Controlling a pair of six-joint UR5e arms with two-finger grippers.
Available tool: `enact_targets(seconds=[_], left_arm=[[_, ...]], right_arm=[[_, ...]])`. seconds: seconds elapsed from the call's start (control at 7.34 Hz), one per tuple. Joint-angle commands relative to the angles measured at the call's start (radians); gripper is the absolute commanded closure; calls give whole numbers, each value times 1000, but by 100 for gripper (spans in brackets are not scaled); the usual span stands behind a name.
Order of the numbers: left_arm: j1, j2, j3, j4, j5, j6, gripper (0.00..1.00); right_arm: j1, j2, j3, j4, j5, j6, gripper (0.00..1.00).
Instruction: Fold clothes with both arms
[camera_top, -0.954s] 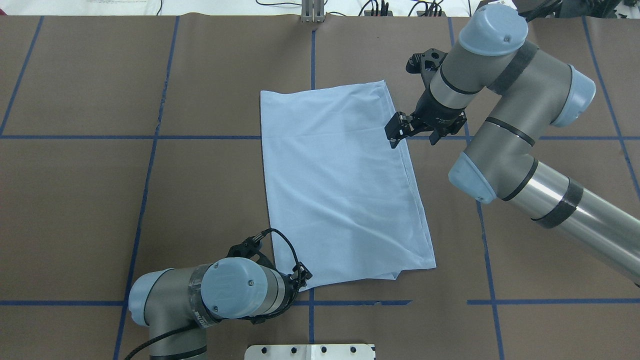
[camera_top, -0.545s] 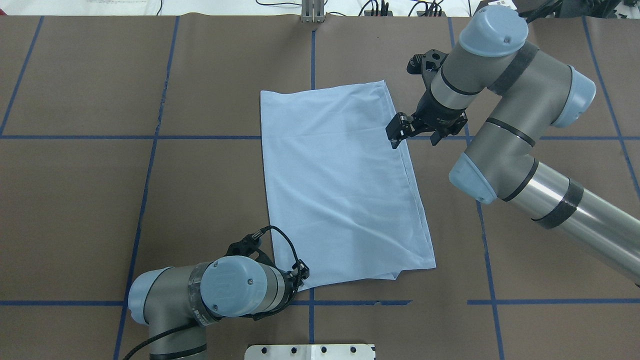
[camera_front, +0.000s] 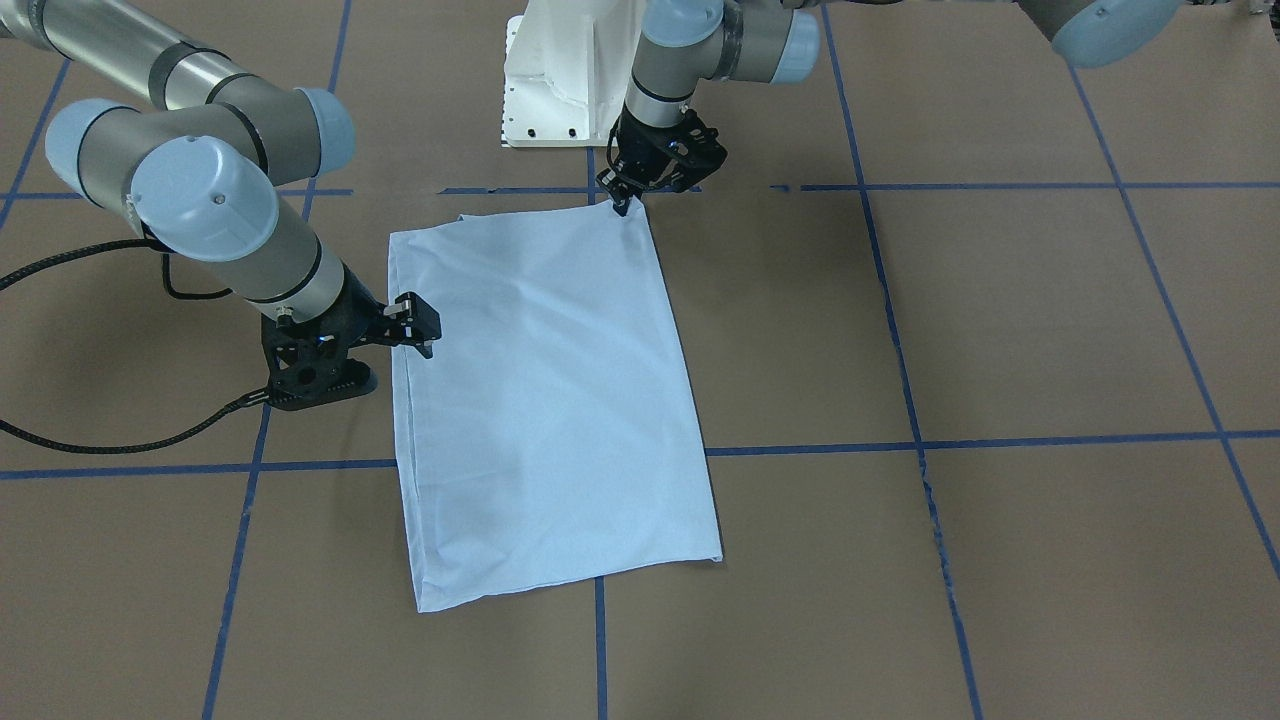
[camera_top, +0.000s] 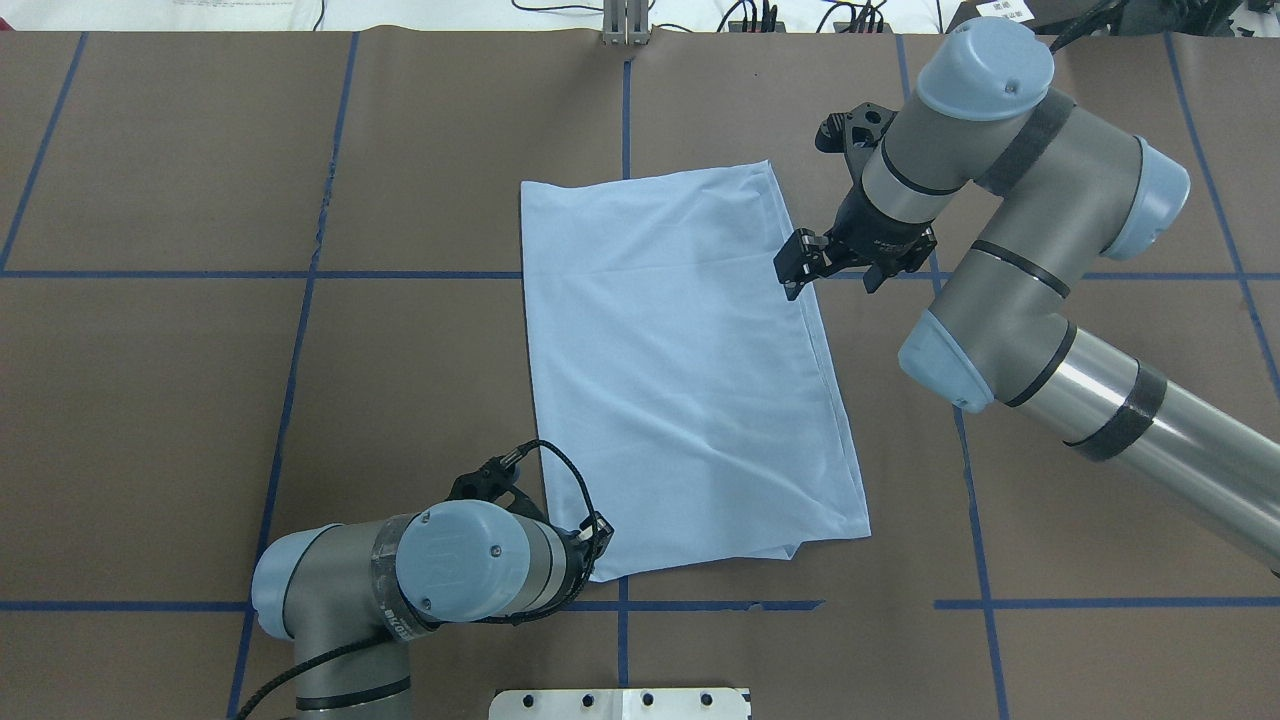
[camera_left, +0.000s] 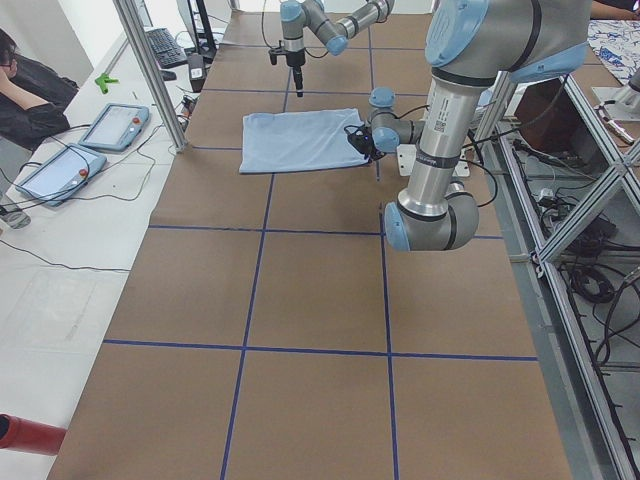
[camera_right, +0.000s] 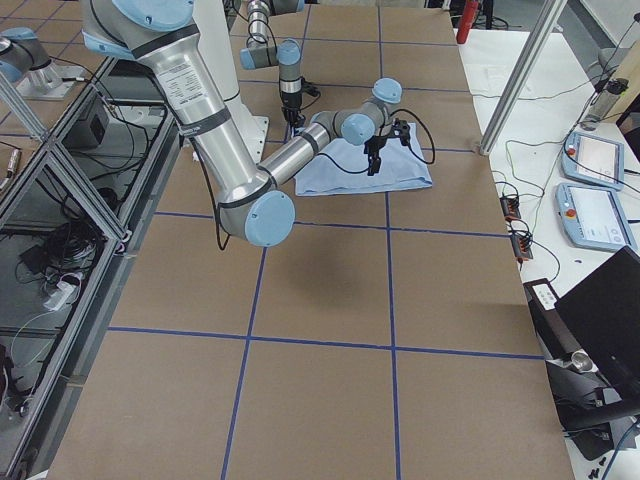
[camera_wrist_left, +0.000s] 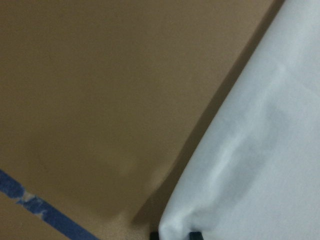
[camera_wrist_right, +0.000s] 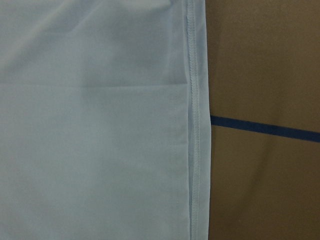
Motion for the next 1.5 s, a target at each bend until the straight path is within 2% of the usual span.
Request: enact_targets(seconds=[0.0, 0.27, 0.55, 0.95, 1.23, 1.36], left_arm=[[-3, 3, -12, 5, 0, 4, 100], [-6, 11, -24, 7, -3, 5, 100], [-6, 13, -103, 101, -11, 109, 100], [-3, 13, -107, 122, -12, 136, 100], [0, 10, -105, 122, -11, 136, 100], [1, 6, -104, 120, -12, 136, 100]], right_arm=[[-5, -2, 0, 0, -6, 2, 0], [-14, -4, 9, 0, -7, 49, 0], [-60, -4, 37, 0, -15, 210, 0], [-247, -31, 148, 0, -186, 578, 0], [-384, -108, 219, 0, -315, 791, 0], [-423, -135, 233, 0, -363, 833, 0]])
